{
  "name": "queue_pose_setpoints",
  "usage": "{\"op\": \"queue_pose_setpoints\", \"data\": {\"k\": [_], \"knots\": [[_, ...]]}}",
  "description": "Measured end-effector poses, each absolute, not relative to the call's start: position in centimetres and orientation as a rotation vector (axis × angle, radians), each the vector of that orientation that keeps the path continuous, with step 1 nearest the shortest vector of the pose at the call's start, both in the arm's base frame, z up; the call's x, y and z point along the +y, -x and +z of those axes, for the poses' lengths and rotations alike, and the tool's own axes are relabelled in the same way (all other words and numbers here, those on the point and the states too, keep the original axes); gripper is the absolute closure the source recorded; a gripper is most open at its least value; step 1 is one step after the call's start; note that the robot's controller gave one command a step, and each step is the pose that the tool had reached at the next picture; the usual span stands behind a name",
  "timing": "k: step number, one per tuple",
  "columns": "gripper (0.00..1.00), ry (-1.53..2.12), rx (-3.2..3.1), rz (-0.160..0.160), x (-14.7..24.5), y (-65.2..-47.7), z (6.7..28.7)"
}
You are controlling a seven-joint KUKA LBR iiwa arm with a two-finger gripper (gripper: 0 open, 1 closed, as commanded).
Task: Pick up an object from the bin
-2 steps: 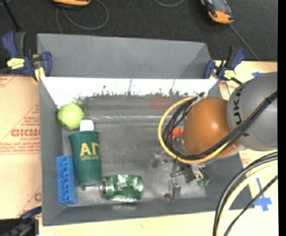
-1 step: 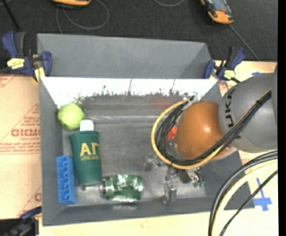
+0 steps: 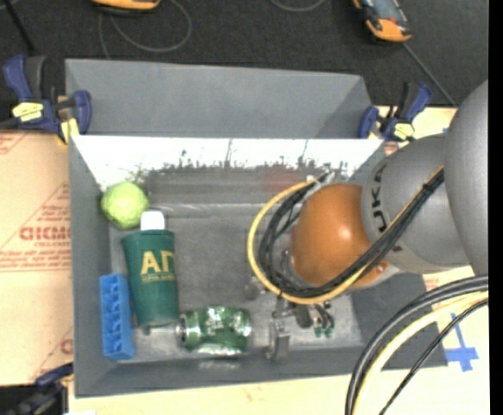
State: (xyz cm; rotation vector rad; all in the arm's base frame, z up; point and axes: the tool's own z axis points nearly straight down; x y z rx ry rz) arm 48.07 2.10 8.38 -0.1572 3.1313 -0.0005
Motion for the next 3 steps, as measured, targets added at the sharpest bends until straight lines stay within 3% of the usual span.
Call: {"op": "queue_pose_setpoints", "data": {"k": [1,2,3], "knots": [[0.00,0.313,3.123,-0.001,3.8,-49.5,7.5],[0.00,0.739,3.049,-0.001,6.3,-49.1,7.4],[1.00,0.528,3.097,-0.005,9.8,-48.6,7.1]]}}
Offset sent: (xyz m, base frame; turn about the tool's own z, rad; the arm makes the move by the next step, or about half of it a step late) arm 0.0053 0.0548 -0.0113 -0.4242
